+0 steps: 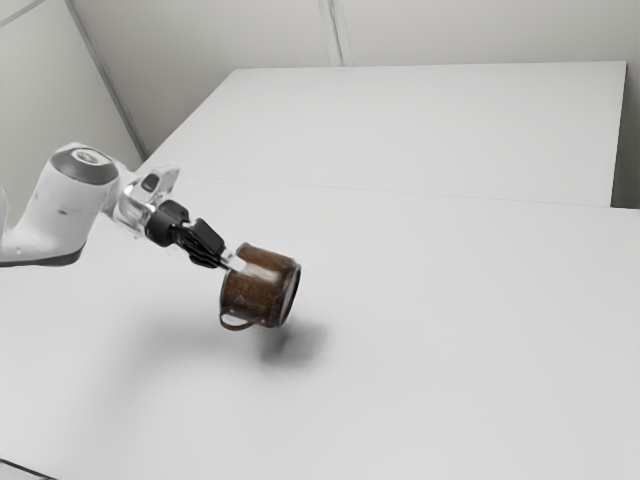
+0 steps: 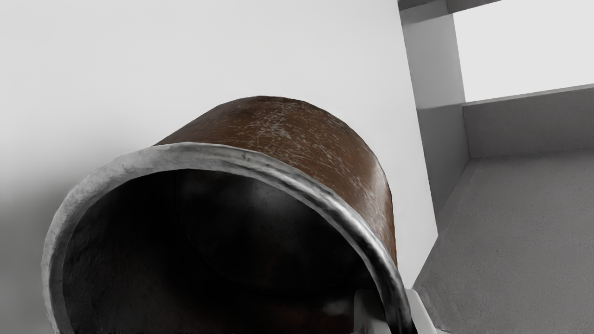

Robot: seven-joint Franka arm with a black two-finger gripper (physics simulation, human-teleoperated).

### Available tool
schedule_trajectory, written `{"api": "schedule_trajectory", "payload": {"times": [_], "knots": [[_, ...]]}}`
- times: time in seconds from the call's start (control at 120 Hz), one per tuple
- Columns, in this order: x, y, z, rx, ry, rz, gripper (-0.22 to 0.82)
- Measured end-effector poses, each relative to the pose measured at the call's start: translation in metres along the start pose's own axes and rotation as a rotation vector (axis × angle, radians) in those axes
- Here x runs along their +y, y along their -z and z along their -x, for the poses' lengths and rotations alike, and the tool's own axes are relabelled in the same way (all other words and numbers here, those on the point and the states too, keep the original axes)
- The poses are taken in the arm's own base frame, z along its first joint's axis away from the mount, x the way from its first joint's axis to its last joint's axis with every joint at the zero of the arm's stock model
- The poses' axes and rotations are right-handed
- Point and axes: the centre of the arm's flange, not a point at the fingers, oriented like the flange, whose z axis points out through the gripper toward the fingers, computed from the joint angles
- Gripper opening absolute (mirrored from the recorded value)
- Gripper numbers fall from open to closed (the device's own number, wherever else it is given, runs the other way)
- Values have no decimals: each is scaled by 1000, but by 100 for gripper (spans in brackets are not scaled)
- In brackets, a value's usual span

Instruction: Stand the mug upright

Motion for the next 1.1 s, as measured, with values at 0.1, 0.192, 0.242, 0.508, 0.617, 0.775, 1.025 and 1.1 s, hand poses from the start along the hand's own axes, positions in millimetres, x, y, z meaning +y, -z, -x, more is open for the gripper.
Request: {"api": "schedule_trajectory", "payload": {"times": [0.1,0.192,0.242,0.508,0.617,0.775,1.025,1.1], "knots": [[18,27,-8,-106,-41,-233,-18],[27,32,-14,-195,-48,-403,-18],[31,28,-19,-239,-57,-484,-18],[49,12,-41,-348,-121,-858,-18],[36,10,-40,-352,-120,-967,-18],[12,-12,-28,-343,-109,-1036,-18],[-8,-44,-20,-304,-86,-1064,-18],[-13,-46,-20,-291,-68,-1065,-14]]}}
